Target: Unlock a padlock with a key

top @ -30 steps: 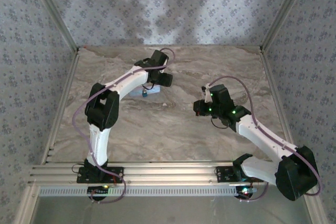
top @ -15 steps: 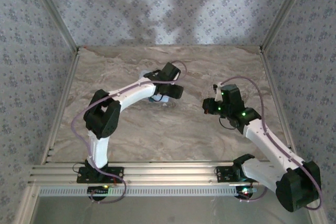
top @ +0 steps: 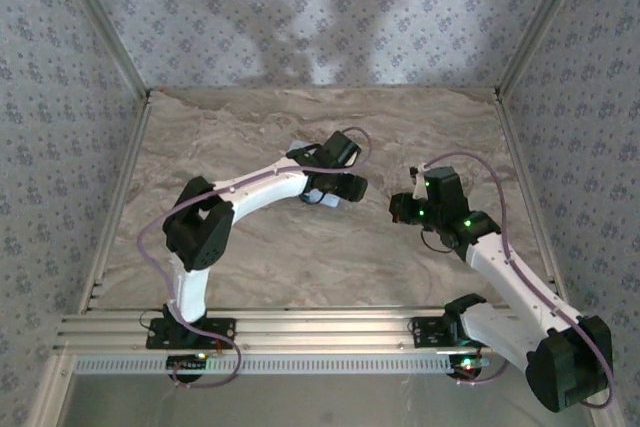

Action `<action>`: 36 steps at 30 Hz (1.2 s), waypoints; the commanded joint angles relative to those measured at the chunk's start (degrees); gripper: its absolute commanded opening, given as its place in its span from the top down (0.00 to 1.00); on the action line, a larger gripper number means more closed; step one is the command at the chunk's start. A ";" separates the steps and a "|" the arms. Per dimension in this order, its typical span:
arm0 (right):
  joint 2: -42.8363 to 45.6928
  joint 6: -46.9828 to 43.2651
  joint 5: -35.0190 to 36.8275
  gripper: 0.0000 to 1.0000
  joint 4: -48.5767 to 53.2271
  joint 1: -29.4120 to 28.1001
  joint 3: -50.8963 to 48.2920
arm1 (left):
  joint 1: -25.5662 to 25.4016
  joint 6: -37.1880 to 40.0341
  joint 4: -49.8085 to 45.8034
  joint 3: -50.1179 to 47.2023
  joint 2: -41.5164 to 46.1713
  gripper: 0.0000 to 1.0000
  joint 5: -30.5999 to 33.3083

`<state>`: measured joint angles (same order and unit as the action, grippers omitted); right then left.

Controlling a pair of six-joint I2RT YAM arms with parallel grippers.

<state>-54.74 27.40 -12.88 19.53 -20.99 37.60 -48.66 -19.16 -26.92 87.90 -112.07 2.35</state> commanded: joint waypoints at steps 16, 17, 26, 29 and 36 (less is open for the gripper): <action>-17.13 4.86 -12.34 1.00 -20.40 -5.89 3.24 | 12.13 -0.97 21.53 -36.82 37.63 0.10 -5.56; -18.83 5.34 -12.97 1.00 -21.80 -6.28 4.03 | 12.99 -1.04 23.43 -39.75 39.51 0.10 -5.60; -34.89 12.97 -20.93 1.00 -36.86 -7.83 11.52 | 17.01 -1.99 38.41 -56.74 49.27 0.04 -5.29; -39.44 12.75 -21.35 1.00 -36.58 -7.75 15.14 | 22.11 -6.02 35.29 -54.77 46.47 0.04 -15.72; -46.61 13.01 -22.67 1.00 -36.46 -6.84 19.75 | 25.34 -8.84 44.98 -56.02 39.60 0.08 -26.35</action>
<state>-99.31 39.48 -33.54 -15.97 -28.36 55.46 -23.46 -26.72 13.06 31.27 -70.70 -17.41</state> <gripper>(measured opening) 0.061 0.922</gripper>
